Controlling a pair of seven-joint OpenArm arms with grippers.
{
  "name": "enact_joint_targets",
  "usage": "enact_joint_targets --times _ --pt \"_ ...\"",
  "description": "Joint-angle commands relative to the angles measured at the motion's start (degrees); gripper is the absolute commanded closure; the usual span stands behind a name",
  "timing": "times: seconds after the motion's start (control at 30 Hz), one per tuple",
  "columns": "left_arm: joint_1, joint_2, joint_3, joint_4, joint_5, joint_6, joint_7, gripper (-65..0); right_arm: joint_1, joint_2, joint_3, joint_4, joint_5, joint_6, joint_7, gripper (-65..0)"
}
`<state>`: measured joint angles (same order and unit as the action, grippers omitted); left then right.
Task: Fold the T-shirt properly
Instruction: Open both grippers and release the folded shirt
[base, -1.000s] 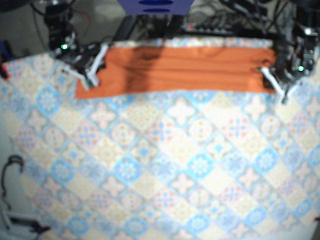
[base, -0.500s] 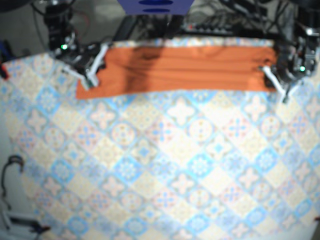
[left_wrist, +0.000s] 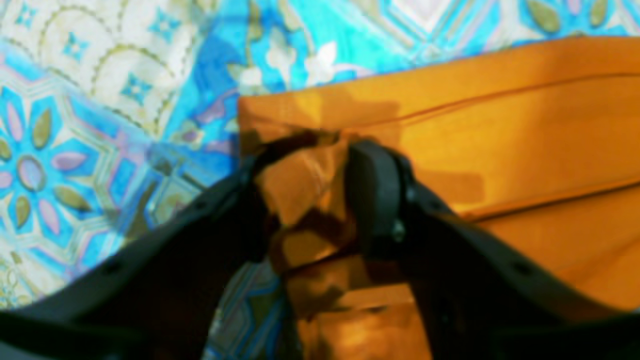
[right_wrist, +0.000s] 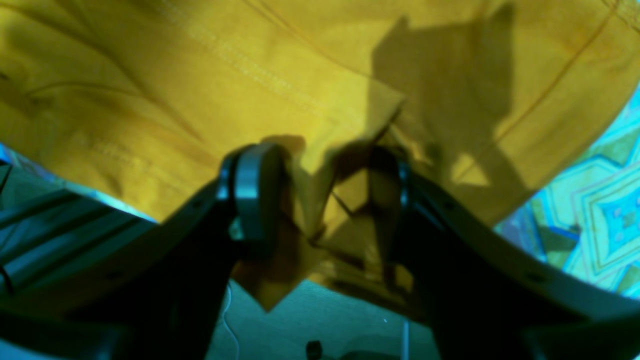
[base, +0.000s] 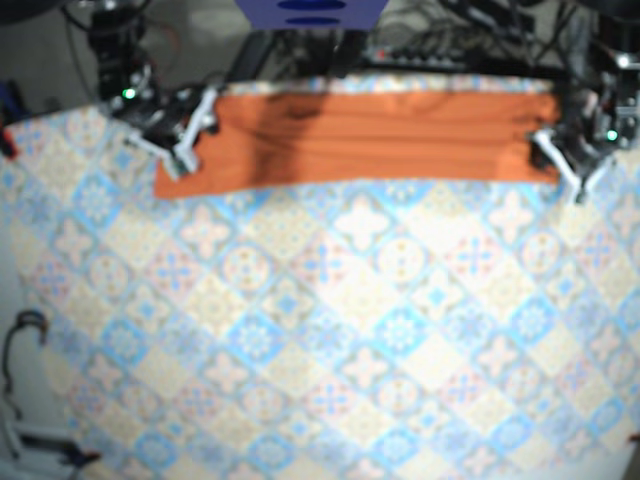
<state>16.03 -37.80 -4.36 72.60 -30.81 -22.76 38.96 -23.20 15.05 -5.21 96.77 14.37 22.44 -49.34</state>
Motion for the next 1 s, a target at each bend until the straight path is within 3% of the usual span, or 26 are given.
enact_joint_targets --times 0.0,0.97 --pt "-0.34 -1.45 -0.61 0.41 0.26 0.39 -0.32 -27.8 0.04 0.38 0.16 0.77 0.35 0.20 0.33 -30.0" --pt "-0.16 -3.82 -7.02 0.41 0.26 0.39 -0.23 -28.8 0.04 0.38 0.42 1.12 0.35 0.20 0.24 -30.1"
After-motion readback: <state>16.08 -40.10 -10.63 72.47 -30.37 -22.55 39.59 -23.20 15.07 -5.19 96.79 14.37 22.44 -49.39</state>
